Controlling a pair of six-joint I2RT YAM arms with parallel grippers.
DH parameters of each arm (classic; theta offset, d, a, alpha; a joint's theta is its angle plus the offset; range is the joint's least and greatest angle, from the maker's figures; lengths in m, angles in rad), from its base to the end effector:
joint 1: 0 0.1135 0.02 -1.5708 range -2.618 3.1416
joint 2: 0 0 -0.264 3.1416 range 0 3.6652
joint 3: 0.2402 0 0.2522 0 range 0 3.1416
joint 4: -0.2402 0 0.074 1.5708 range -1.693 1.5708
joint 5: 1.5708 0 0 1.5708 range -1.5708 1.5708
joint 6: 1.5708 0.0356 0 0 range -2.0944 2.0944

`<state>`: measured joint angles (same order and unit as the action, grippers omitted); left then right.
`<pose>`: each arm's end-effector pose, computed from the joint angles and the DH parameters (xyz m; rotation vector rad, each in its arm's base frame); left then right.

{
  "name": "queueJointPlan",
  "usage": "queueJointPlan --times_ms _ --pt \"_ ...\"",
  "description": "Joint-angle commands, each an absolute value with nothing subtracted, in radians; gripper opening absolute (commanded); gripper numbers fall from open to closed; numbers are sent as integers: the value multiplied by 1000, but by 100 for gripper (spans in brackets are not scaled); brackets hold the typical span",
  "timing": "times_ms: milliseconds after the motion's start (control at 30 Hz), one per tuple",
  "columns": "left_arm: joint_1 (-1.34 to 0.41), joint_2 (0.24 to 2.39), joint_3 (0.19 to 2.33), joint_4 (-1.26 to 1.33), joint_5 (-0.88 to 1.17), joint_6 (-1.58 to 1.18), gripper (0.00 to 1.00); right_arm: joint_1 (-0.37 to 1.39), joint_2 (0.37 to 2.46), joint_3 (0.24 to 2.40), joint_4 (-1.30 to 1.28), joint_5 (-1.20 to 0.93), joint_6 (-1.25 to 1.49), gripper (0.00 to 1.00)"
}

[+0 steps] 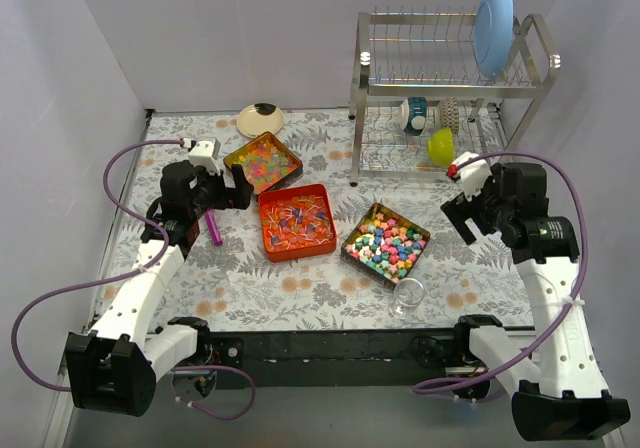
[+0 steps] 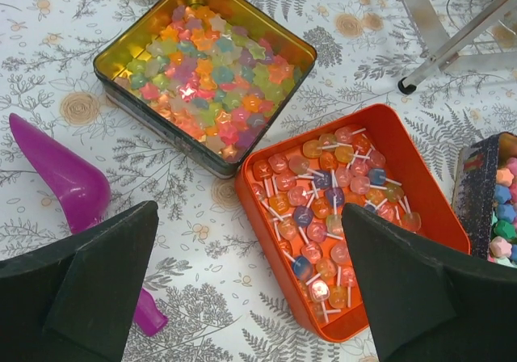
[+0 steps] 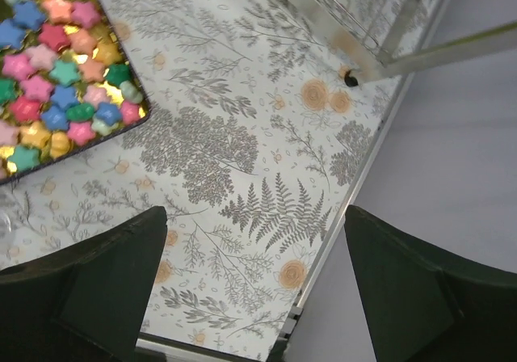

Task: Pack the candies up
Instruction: Pick up the packing bottle from the corner of the board.

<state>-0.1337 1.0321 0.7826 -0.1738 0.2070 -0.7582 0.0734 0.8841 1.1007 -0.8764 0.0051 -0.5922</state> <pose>0.2329 -0.0387 0.2931 -0.5026 2.0085 -0.7694 0.1651 0.0120 0.3617 -0.7311 2.1239 -0.2878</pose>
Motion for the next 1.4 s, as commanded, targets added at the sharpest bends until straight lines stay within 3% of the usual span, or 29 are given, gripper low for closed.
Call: queueJointPlan --times_ms 0,67,167,233,400,567,1000,1167,1333,1367 --pt "-129 988 810 -235 219 -735 98 77 838 1179 -1072 -345 -893 98" --pt "-129 982 813 -256 221 -720 98 75 830 1192 -1211 -472 -1070 98" --pt "-129 983 819 -273 225 -681 98 80 874 1193 -1314 -598 -1060 95" --pt "-129 988 822 -282 244 -649 98 103 929 1192 -1313 -617 -980 88" --pt "-127 988 821 -279 256 -641 98 204 956 1171 -1312 -675 -977 84" --pt "-126 991 819 -281 267 -608 98 339 1003 1089 -1293 -657 -983 71" --pt "-100 988 844 -264 238 -572 98 452 1034 934 -1098 -520 -971 62" --pt "-91 976 831 -252 242 -558 98 491 1058 904 -1049 -486 -963 45" --pt "-86 971 824 -247 238 -543 98 564 1061 887 -1025 -454 -936 38" --pt "-86 971 824 -248 239 -540 98 572 1066 885 -1022 -445 -931 33"
